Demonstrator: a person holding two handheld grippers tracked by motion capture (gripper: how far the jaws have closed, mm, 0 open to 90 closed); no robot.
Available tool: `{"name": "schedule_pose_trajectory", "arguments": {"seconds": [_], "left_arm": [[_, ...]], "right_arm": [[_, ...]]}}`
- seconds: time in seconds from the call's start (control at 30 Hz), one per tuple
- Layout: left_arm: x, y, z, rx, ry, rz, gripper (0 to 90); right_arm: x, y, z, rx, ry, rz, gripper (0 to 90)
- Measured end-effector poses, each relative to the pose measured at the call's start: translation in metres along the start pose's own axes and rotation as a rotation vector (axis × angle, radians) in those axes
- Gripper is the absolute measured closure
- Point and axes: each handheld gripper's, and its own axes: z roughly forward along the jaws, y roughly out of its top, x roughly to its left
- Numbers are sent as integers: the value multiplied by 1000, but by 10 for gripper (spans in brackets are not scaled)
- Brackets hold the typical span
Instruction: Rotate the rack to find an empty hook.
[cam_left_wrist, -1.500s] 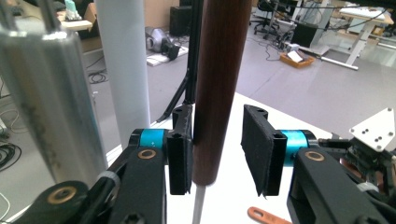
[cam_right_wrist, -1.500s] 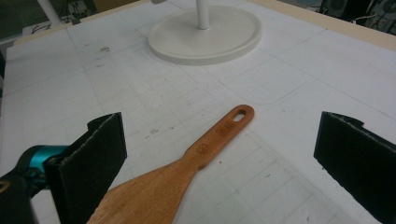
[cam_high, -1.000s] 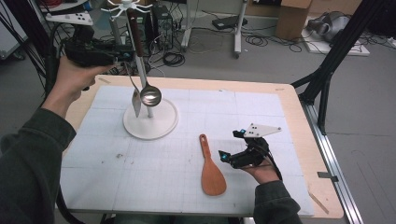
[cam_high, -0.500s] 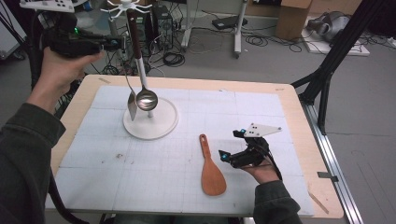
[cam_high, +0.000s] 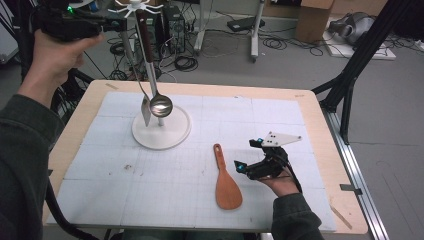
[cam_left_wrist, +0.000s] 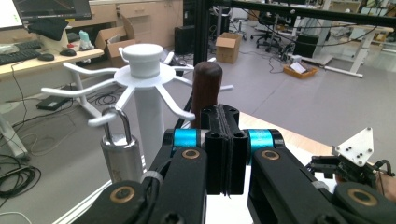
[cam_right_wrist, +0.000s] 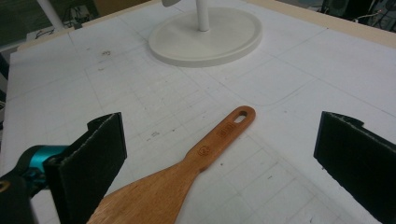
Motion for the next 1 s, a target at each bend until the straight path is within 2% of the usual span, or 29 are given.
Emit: {"name": "schedule_pose_trajectory", "arguments": {"seconds": [0.3,0.73,0.87,0.93,1.0], "left_arm": [[4,2,1,-3,28,-15,890],[18,-1,-5,-1,76,-34,890],[17,-1,-7,-2,68,-34,889],[14,-2,-8,-8,46,-37,888],[11,-3,-8,11,23,-30,886]], "right_arm": [[0,0,0,-3,4,1,14],[0,0,0,-2,9,2,14],[0,0,1,0,9,2,14],[-1,0,1,-2,7,-1,14],[0,0,0,-4,6,2,14]]}}
